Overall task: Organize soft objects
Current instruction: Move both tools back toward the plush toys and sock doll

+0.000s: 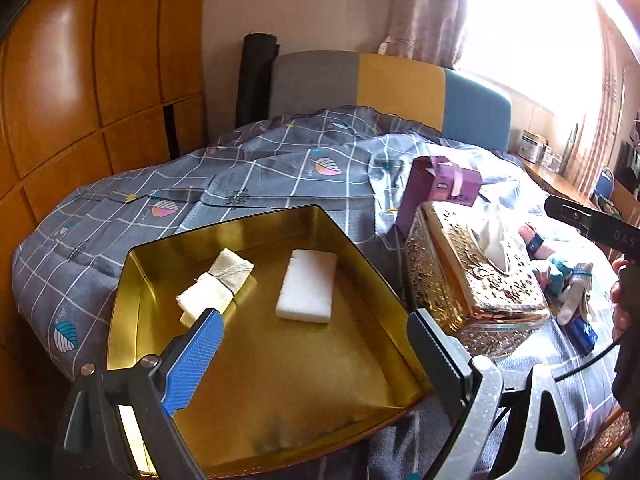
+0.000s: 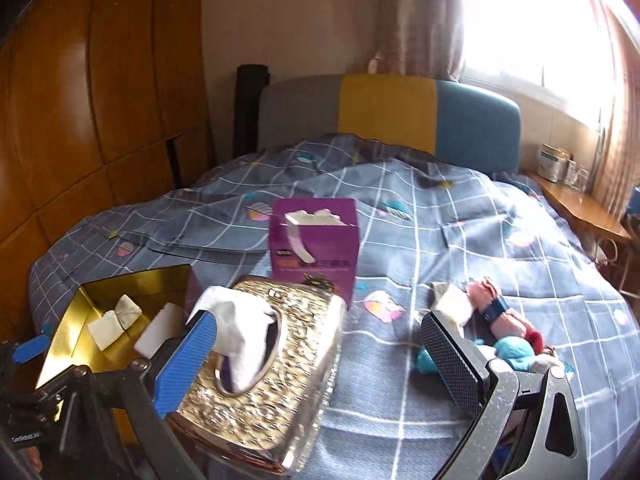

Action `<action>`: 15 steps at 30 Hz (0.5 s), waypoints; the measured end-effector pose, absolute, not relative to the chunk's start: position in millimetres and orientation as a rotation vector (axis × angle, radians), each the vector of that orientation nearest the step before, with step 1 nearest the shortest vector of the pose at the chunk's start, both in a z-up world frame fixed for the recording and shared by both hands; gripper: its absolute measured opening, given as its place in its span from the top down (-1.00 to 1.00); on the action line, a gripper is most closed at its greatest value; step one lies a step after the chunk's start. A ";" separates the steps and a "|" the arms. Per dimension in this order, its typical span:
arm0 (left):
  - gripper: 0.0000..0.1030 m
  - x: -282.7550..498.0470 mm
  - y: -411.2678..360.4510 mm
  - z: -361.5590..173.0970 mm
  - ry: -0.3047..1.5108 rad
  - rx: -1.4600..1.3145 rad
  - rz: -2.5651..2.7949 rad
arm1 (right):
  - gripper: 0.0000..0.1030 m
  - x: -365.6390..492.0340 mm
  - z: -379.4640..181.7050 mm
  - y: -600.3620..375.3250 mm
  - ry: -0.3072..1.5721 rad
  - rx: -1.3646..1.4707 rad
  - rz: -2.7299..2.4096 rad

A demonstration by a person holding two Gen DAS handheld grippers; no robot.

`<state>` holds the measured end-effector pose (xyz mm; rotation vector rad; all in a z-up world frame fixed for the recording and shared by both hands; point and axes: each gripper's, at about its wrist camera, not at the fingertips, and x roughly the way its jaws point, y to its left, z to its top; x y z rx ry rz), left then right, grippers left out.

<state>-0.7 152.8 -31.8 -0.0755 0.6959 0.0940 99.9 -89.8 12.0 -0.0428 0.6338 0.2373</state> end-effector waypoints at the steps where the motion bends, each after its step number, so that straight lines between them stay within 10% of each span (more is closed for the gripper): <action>1: -0.84 -1.0 150.5 -31.3 0.694 -0.068 0.090 | -0.99 99.3 11.4 -96.6 0.635 -0.037 0.223; 15: -1.00 -5.4 103.1 -0.2 0.586 -0.038 -0.207 | -1.00 94.5 19.8 -252.6 0.617 0.191 -0.116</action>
